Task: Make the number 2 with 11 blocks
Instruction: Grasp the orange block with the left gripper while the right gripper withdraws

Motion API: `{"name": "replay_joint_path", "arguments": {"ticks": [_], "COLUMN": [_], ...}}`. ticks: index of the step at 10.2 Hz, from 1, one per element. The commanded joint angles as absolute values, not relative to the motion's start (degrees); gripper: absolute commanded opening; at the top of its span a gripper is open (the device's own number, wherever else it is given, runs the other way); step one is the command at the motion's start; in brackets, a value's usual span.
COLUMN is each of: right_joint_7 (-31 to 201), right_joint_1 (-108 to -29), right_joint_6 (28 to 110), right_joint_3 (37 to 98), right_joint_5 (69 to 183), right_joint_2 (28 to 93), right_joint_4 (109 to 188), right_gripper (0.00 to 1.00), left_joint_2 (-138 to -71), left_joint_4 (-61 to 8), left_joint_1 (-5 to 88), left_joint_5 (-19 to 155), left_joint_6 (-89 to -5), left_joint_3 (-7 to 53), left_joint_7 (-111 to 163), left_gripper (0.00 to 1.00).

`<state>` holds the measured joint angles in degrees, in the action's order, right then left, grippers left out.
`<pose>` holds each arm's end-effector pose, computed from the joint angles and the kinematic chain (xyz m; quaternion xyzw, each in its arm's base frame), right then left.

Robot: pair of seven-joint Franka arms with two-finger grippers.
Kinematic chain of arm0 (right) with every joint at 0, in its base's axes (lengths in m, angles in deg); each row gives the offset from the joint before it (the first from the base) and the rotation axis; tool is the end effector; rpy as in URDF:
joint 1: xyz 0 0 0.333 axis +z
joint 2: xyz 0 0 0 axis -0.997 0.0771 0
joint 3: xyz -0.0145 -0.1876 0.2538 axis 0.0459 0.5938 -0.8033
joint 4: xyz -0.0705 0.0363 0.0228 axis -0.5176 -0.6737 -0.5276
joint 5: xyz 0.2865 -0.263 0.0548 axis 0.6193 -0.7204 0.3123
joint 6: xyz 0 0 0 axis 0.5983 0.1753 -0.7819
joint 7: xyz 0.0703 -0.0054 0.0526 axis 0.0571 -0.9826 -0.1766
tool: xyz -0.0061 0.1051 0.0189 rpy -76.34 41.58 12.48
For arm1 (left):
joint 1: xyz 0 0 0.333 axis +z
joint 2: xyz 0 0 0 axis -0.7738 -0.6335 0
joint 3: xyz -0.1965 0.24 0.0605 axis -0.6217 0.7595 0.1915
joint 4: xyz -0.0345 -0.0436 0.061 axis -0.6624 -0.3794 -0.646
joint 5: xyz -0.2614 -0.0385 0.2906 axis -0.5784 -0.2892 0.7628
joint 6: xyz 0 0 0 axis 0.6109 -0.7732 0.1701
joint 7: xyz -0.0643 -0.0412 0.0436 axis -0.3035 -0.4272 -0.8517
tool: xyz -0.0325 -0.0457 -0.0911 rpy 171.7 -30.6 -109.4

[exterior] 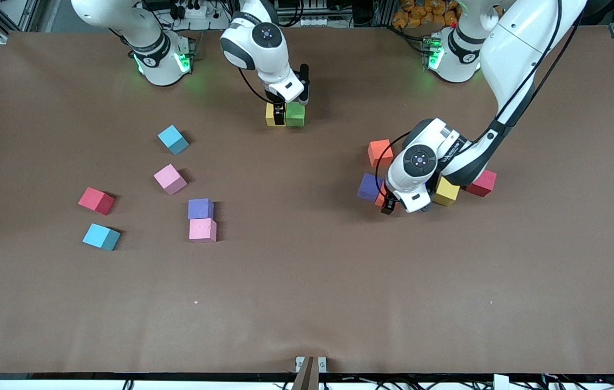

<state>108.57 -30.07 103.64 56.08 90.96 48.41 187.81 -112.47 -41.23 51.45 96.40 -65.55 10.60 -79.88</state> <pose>0.2341 0.4372 0.2265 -0.7142 -0.6997 0.0055 0.0185 0.5161 -0.2874 0.1885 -0.8107 -0.5814 0.0523 0.0451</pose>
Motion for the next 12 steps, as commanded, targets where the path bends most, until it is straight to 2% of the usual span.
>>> {"name": "replay_joint_path", "arguments": {"ticks": [1, 2, 3, 4, 6, 9, 12], "right_joint_7": [107.31, 107.31, 107.48, 108.09, 108.71, 108.71, 108.88], "right_joint_1": [-30.73, -32.56, -33.97, -37.29, -44.93, -59.42, -71.91], "right_joint_6": [99.23, 95.11, 91.15, 88.94, 87.68, 88.12, 85.84], "right_joint_3": [56.29, 56.28, 56.46, 56.37, 56.46, 56.64, 56.81], "right_joint_5": [90.27, 90.27, 90.18, 90.18, 89.74, 88.61, 88.51], "right_joint_2": [43.26, 39.75, 37.02, 35.25, 34.01, 34.01, 33.83], "right_joint_4": [188.13, 188.13, 188.13, 188.13, 188.13, 188.13, 188.57], "right_gripper": [1.0, 1.0, 1.0, 1.0, 1.0, 1.0, 1.0], "left_joint_2": [-112.45, -112.36, -112.36, -112.45, -110.44, -102.89, -101.55], "left_joint_4": [-41.5, -41.58, -41.58, -41.5, -41.15, -41.14, -41.23], "left_joint_1": [51.92, 52.1, 52.1, 51.84, 53.76, 56.14, 55.71], "left_joint_5": [97.52, 97.52, 97.52, 97.43, 97.52, 95.69, 92.42], "left_joint_6": [-66.32, -66.23, -66.14, -66.06, -64.75, -58.53, -56.39], "left_joint_3": [10.31, 10.31, 10.31, 10.31, 10.31, 9.88, 4.45], "left_joint_7": [-81.15, -81.16, -81.16, -81.16, -81.07, -80.98, -85.0], "left_gripper": [0.7, 0.34, 0.33, 0.27, 0.25, 0.27, 0.28]}}
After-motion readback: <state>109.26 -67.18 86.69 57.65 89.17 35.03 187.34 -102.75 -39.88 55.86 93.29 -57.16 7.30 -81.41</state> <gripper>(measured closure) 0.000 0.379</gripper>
